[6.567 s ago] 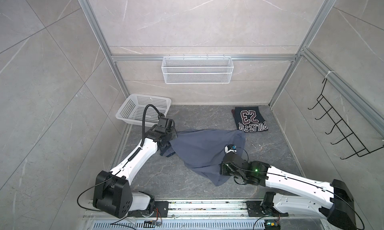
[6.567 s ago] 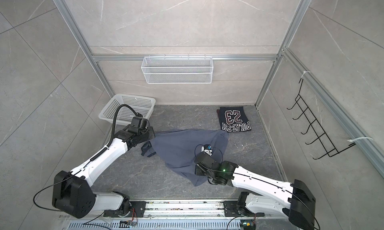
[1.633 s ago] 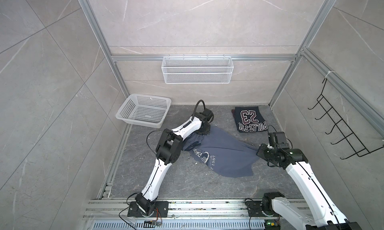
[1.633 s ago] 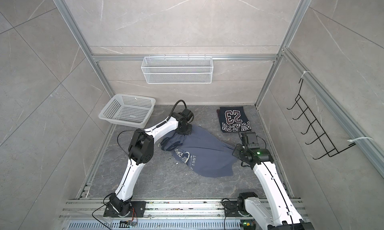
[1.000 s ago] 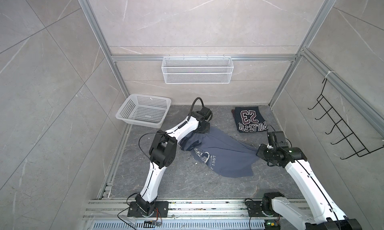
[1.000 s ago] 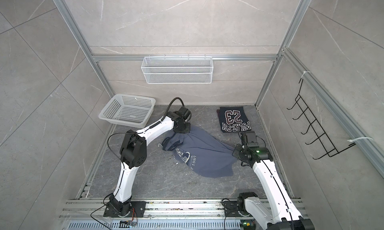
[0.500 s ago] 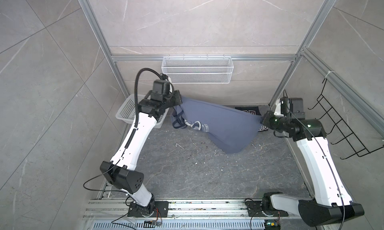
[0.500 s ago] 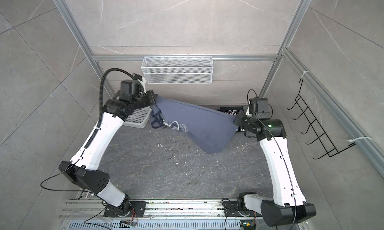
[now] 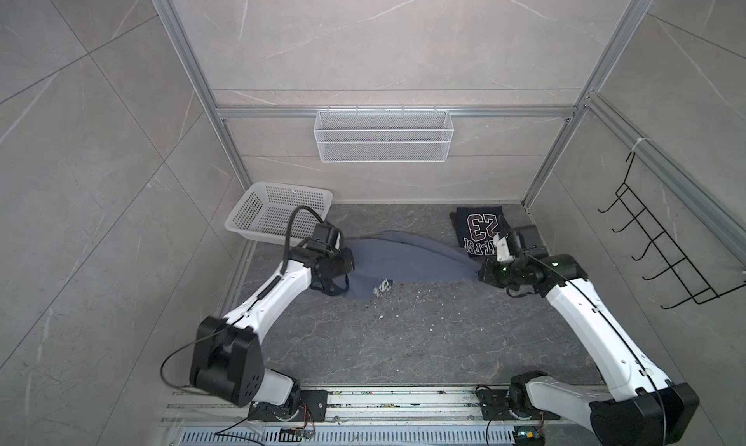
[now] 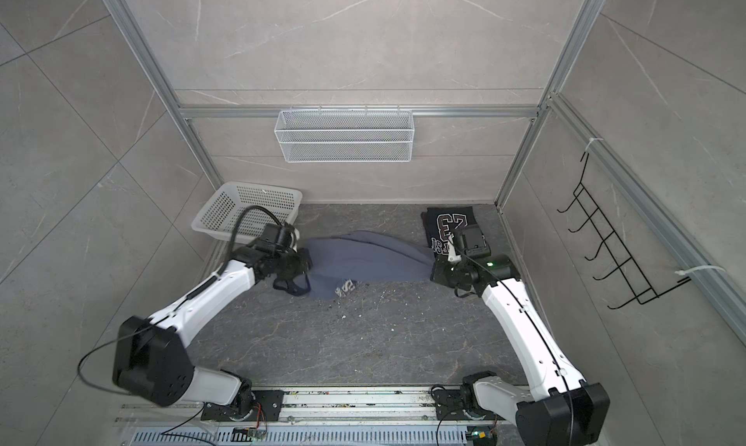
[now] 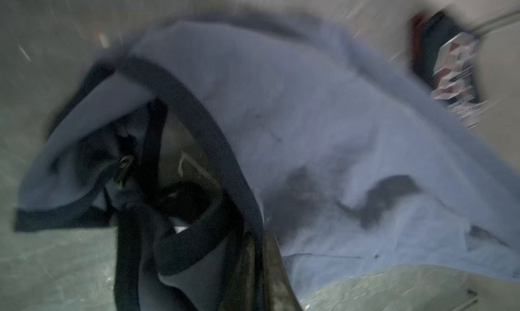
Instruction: Fold and stack the tank tops
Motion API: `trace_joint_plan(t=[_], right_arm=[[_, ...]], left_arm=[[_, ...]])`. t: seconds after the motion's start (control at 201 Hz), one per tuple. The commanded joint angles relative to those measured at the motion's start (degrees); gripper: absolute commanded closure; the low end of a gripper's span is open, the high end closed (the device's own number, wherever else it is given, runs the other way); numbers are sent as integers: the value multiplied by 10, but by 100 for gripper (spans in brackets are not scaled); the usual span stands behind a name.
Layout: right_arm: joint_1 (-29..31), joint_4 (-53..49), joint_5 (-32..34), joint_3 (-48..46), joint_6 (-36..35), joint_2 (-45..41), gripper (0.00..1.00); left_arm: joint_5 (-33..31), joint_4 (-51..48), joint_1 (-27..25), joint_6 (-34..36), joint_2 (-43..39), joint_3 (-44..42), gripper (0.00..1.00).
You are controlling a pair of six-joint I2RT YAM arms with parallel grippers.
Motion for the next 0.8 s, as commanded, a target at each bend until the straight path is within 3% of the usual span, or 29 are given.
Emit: trace_joint_plan(t=[0.0, 0.045, 0.129, 0.329, 0.483, 0.797], right_arm=[[1, -1, 70, -41, 16, -4, 100], [1, -11, 85, -49, 23, -5, 100], [1, -8, 88, -80, 36, -24, 100], [1, 0, 96, -122, 51, -43, 92], [1, 7, 100, -120, 55, -41, 89], [0, 12, 105, -124, 57, -38, 90]], left_arm=[[3, -16, -49, -3, 7, -5, 94], [-8, -26, -62, -6, 5, -7, 90], [-12, -23, -74, -20, -21, -29, 67], [-15, 2, -95, -40, -77, -69, 48], [-30, -1, -95, -38, -61, -64, 44], [-32, -38, -110, -46, -10, -37, 58]])
